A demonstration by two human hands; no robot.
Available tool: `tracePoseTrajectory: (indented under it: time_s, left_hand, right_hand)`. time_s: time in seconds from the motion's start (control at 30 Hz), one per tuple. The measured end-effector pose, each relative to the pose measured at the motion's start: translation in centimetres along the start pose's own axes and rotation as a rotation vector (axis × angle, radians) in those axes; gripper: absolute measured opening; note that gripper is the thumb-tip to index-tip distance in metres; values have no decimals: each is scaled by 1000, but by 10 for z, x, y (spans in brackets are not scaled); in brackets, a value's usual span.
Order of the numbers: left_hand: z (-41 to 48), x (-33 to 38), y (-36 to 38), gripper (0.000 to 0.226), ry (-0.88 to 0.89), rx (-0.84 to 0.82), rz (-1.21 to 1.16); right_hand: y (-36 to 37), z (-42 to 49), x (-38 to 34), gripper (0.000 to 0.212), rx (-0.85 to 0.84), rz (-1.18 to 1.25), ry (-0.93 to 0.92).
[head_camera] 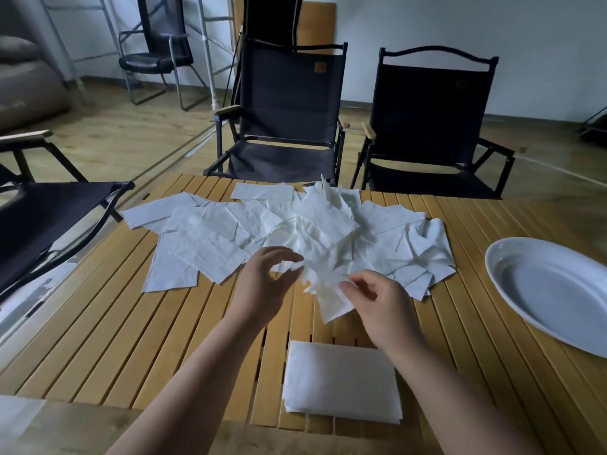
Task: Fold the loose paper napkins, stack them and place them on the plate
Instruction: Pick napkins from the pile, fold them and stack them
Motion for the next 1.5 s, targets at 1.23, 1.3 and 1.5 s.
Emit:
tracePoseTrajectory:
  time_s: [1.23,1.3,1.5]
  left_hand:
    - [-57,-5,6,15,-220,-183,-279]
    - [-57,-4,5,23,-196,-160,-265]
    - [-57,-1,2,20,-184,-120,-341]
  right_hand:
    - [-34,-48,51,16,134,189,199]
    - [-35,-47,52,21,195,108,158]
    - [-37,-46,50,28,151,230,90]
Point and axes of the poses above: each hand's wrist, its own z-axis towards the middle knuckle, its own y-axis out of the palm, x = y × z, the point moved 1 cm from there along z, towards the middle knuckle, and after that the axes turned 15 degrees about -z, right-handed, at the moved point
